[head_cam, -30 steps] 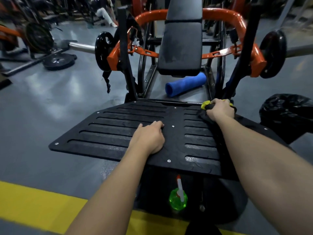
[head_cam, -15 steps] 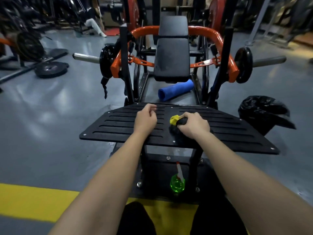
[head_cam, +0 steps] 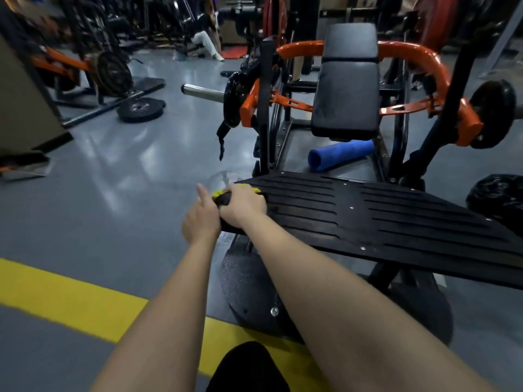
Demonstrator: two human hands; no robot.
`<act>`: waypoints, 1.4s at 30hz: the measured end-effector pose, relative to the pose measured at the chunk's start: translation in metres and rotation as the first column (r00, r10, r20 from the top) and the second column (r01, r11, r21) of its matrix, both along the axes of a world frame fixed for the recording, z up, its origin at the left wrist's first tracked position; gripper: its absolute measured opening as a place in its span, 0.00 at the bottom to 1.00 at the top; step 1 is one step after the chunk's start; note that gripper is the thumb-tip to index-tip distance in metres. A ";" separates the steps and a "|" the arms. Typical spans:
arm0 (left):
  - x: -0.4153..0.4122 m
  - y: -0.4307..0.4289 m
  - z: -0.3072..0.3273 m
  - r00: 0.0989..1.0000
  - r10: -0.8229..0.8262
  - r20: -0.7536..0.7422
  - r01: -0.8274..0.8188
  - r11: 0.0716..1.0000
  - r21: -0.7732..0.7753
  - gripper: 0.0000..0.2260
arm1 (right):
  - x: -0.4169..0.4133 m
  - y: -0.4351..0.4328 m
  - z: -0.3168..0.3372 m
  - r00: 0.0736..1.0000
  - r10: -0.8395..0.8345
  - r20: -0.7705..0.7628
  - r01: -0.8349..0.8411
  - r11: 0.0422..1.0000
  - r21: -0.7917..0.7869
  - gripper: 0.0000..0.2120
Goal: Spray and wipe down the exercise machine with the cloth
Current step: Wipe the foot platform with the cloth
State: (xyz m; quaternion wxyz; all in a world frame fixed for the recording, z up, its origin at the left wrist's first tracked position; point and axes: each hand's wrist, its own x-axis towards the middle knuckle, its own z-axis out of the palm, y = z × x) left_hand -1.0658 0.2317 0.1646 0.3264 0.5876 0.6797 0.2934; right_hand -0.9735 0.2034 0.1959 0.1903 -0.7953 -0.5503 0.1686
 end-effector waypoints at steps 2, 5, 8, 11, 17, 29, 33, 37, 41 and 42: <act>0.000 0.003 -0.006 1.000 0.020 0.019 -0.021 0.999 0.043 0.35 | 0.000 0.017 -0.004 0.998 0.061 -0.022 -0.061 0.998 0.008 0.19; 0.000 0.007 -0.011 0.993 -0.060 -0.106 0.066 0.996 0.053 0.36 | 0.010 0.025 -0.008 0.990 0.138 -0.044 -0.136 0.990 0.038 0.17; 0.000 0.008 -0.010 0.991 -0.055 -0.122 0.064 0.995 0.072 0.35 | 0.010 0.015 -0.008 0.989 0.128 -0.071 -0.121 0.989 0.085 0.16; -0.002 0.004 -0.004 0.982 -0.087 -0.169 0.095 0.995 0.039 0.35 | 0.019 -0.006 -0.004 0.991 0.088 -0.100 -0.077 0.992 0.102 0.17; 0.000 0.000 0.017 0.873 -0.251 -0.419 0.177 0.962 -0.208 0.23 | 0.106 -0.087 0.000 0.980 -0.167 -0.111 0.171 0.985 0.032 0.16; 0.023 0.003 0.032 0.788 -0.294 -0.541 0.188 0.952 -0.243 0.27 | 0.158 -0.116 -0.012 0.852 -0.524 -0.019 0.523 0.852 -0.021 0.20; 0.023 0.008 0.012 0.765 -0.200 -0.612 0.174 0.979 -0.102 0.28 | 0.171 -0.092 -0.026 0.804 -0.589 0.081 0.593 0.805 -0.029 0.21; 0.025 0.013 0.006 0.795 -0.136 -0.592 0.138 0.990 -0.043 0.16 | 0.163 -0.040 -0.028 0.785 -0.613 0.083 0.618 0.783 -0.067 0.24; 0.027 0.019 0.004 0.798 -0.115 -0.591 0.109 0.993 -0.045 0.13 | 0.100 0.035 -0.031 0.910 -0.415 0.015 0.415 0.908 -0.054 0.22; 0.026 0.020 0.003 0.796 -0.114 -0.595 0.112 0.993 -0.040 0.13 | 0.081 0.052 -0.031 0.945 -0.326 -0.019 0.325 0.945 -0.039 0.21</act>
